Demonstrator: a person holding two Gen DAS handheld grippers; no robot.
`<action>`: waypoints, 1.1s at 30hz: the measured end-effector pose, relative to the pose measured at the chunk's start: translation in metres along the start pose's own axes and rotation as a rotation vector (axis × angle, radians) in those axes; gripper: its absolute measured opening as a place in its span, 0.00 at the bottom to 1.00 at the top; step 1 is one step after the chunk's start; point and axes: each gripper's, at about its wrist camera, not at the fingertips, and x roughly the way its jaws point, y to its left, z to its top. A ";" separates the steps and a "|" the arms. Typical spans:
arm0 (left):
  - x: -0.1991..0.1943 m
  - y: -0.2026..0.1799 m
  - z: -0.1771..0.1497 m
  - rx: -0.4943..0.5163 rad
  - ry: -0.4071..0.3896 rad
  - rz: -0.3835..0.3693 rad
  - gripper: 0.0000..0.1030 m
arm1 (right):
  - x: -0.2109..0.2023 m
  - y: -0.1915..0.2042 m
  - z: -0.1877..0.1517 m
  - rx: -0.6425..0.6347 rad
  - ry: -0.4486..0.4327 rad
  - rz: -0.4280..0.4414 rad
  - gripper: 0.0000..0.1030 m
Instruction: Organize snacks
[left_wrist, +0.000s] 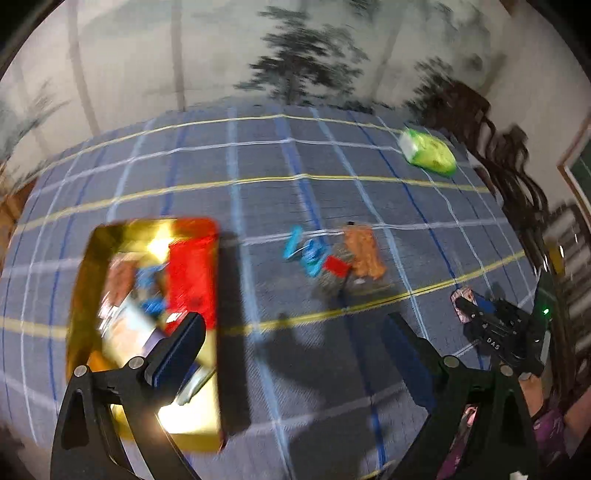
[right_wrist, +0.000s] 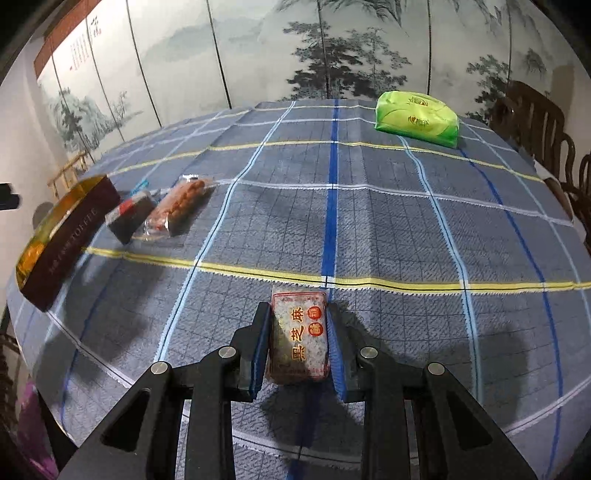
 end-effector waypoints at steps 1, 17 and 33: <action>0.008 -0.007 0.005 0.043 -0.007 0.010 0.92 | 0.001 -0.001 0.000 0.008 -0.005 0.009 0.29; 0.097 -0.040 0.019 0.311 0.064 -0.029 0.65 | 0.003 -0.004 -0.004 0.025 -0.030 0.103 0.29; 0.071 -0.030 -0.024 0.070 0.053 -0.105 0.22 | 0.003 -0.005 -0.005 0.043 -0.032 0.110 0.29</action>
